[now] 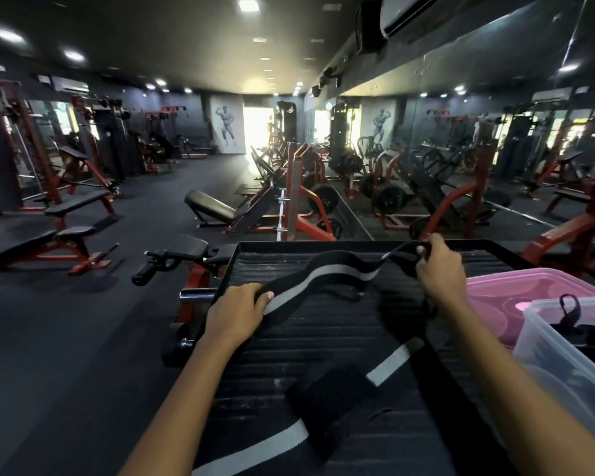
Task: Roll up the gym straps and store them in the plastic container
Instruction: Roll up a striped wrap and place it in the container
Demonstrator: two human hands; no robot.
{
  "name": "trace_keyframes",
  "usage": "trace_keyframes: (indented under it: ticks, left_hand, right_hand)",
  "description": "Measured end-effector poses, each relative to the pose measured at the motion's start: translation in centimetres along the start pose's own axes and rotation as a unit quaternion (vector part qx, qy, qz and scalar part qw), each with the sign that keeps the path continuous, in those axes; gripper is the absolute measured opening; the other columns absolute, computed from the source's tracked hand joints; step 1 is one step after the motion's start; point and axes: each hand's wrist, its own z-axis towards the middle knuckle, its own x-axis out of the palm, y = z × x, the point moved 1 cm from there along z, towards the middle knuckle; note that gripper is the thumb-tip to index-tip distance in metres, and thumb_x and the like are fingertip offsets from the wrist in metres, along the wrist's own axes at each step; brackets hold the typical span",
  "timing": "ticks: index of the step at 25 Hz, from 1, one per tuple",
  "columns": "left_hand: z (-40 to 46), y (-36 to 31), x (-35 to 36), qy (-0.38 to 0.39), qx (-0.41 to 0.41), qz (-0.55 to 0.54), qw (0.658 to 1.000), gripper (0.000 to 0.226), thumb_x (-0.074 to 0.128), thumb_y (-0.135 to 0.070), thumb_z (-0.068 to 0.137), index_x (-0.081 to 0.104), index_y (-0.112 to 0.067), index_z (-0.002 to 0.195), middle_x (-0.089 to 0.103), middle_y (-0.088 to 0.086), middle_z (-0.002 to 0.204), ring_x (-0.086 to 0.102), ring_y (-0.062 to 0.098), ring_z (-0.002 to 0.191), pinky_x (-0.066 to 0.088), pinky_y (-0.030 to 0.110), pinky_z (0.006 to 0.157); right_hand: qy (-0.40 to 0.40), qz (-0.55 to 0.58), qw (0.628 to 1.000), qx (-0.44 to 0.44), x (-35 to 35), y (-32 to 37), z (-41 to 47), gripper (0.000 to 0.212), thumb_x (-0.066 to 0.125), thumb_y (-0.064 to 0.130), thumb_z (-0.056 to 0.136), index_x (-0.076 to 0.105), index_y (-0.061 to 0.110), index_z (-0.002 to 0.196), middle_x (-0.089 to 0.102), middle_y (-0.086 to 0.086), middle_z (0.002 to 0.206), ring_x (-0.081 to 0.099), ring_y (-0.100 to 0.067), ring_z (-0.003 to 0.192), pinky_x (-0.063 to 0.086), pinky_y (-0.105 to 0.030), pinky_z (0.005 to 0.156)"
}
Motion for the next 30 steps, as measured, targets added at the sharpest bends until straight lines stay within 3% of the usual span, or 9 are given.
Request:
trace_keyframes:
  ticks: [3, 6, 11, 13, 16, 19, 22, 24, 30]
  left_hand:
    - [0.3, 0.9, -0.9, 0.097, -0.027, 0.090, 0.991, 0.033, 0.061, -0.038, 0.090, 0.055, -0.022, 0.119, 0.064, 0.004, 0.114, 0.061, 0.024, 0.106, 0.049, 0.037, 0.081]
    - [1.2, 1.7, -2.0, 0.139, -0.070, 0.008, 0.988, 0.049, 0.076, -0.018, 0.078, 0.055, -0.016, 0.122, 0.063, 0.010, 0.122, 0.059, 0.026, 0.112, 0.046, 0.037, 0.094]
    - [3.3, -1.8, -2.6, -0.142, -0.100, -0.193, 0.966, 0.033, 0.069, 0.001, 0.079, 0.061, 0.000, 0.110, 0.066, 0.013, 0.108, 0.061, 0.016, 0.080, 0.044, 0.013, 0.065]
    - [5.3, -4.2, -2.7, -0.170, -0.075, -0.254, 0.949, 0.039, 0.070, -0.004, 0.081, 0.057, 0.002, 0.117, 0.063, 0.010, 0.106, 0.061, 0.012, 0.079, 0.044, 0.007, 0.063]
    - [8.4, -6.5, -0.8, -0.117, -0.049, -0.258, 0.958, 0.063, 0.078, -0.018, 0.077, 0.047, -0.005, 0.130, 0.060, 0.013, 0.119, 0.059, 0.026, 0.107, 0.047, 0.029, 0.087]
    - [9.7, -7.6, 2.3, -0.074, -0.050, -0.321, 0.943, 0.038, 0.075, -0.009, 0.080, 0.054, -0.004, 0.112, 0.055, 0.017, 0.116, 0.063, 0.032, 0.095, 0.061, 0.032, 0.065]
    - [9.9, -7.9, 5.2, -0.030, -0.018, -0.241, 0.970, 0.024, 0.078, -0.016, 0.077, 0.064, -0.009, 0.096, 0.063, 0.016, 0.108, 0.067, 0.031, 0.091, 0.058, 0.039, 0.080]
    - [8.8, -8.1, 6.3, 0.037, 0.031, -0.184, 0.982, 0.022, 0.076, -0.018, 0.079, 0.068, -0.008, 0.096, 0.065, 0.009, 0.101, 0.063, 0.021, 0.090, 0.052, 0.032, 0.084]
    - [3.1, -8.4, 4.5, 0.178, 0.142, -0.276, 0.934, 0.013, 0.064, -0.033, 0.090, 0.071, -0.025, 0.097, 0.071, -0.008, 0.094, 0.067, 0.011, 0.087, 0.053, 0.024, 0.075]
  right_hand:
    - [0.063, 0.101, 0.991, 0.054, -0.1, -1.2, -0.5, 0.023, 0.058, 0.020, 0.094, 0.066, 0.005, 0.110, 0.066, -0.024, 0.111, 0.057, -0.039, 0.110, 0.042, -0.035, 0.084]
    - [0.108, 0.164, 0.977, 0.079, -0.6, -1.8, -1.0, 0.006, 0.067, 0.015, 0.087, 0.068, 0.010, 0.089, 0.067, -0.010, 0.089, 0.060, -0.028, 0.097, 0.037, -0.027, 0.076]
    - [0.197, 0.298, 0.931, 0.077, -1.8, -1.5, -3.0, 0.029, 0.052, -0.005, 0.084, 0.063, 0.010, 0.062, 0.062, 0.000, 0.060, 0.053, -0.020, 0.065, 0.043, -0.019, 0.050]
    - [0.285, 0.349, 0.882, 0.135, -2.1, -0.5, -4.3, 0.029, 0.046, 0.001, 0.088, 0.069, 0.002, 0.070, 0.065, -0.001, 0.059, 0.055, -0.020, 0.054, 0.044, -0.018, 0.041]
    - [0.431, 0.352, 0.809, 0.190, -1.8, 0.7, -5.5, 0.033, 0.036, 0.011, 0.089, 0.068, 0.003, 0.088, 0.069, -0.007, 0.067, 0.069, -0.021, 0.057, 0.052, -0.023, 0.048]
    - [0.485, 0.347, 0.780, 0.191, -1.3, 1.3, -5.9, 0.034, 0.033, 0.015, 0.088, 0.066, 0.006, 0.095, 0.075, -0.008, 0.076, 0.072, -0.020, 0.067, 0.053, -0.023, 0.054]
    - [0.499, 0.322, 0.783, 0.184, -1.2, 1.3, -6.1, 0.036, 0.034, 0.016, 0.087, 0.067, 0.005, 0.097, 0.075, -0.011, 0.083, 0.073, -0.020, 0.070, 0.053, -0.023, 0.054]
    - [0.498, 0.318, 0.788, 0.173, -1.2, 1.2, -5.9, 0.037, 0.036, 0.019, 0.089, 0.068, 0.004, 0.100, 0.076, -0.012, 0.086, 0.073, -0.021, 0.072, 0.054, -0.023, 0.056]
    - [0.502, 0.341, 0.790, 0.084, -1.9, 1.2, -6.0, 0.018, 0.067, 0.026, 0.087, 0.074, 0.022, 0.070, 0.075, -0.005, 0.102, 0.072, -0.021, 0.090, 0.053, -0.026, 0.067]
